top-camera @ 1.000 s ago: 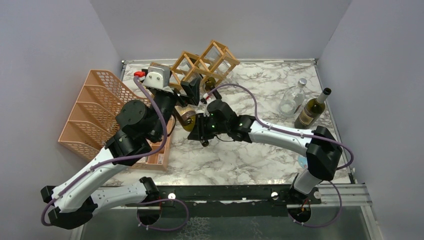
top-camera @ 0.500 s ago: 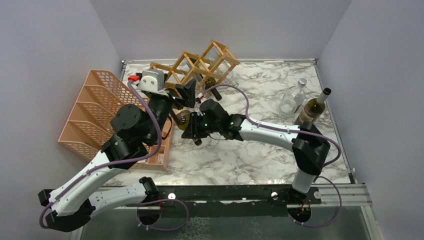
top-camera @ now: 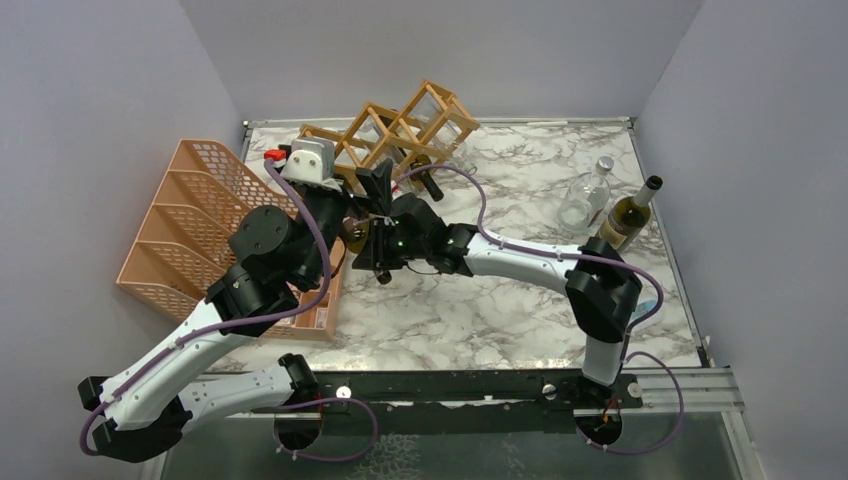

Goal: Put the wine bottle on the wine rack

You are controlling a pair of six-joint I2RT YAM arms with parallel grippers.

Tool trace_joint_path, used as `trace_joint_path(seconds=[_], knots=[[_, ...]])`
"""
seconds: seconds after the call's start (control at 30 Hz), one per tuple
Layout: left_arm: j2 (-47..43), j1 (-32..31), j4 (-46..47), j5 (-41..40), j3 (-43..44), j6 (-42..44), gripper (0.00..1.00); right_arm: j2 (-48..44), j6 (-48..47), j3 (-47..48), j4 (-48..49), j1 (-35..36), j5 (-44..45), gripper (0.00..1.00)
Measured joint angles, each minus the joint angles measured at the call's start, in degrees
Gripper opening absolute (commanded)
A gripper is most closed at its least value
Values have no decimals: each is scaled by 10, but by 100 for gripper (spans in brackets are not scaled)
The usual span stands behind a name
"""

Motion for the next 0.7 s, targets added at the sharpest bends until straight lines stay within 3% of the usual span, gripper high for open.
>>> trace_joint_path(seconds=[0.5, 0.7], knots=[[5, 0, -27, -4, 15, 0, 99, 116, -27, 135, -8, -1, 42, 11], [7, 0, -37, -4, 30, -2, 99, 140, -43, 172, -20, -5, 46, 21]])
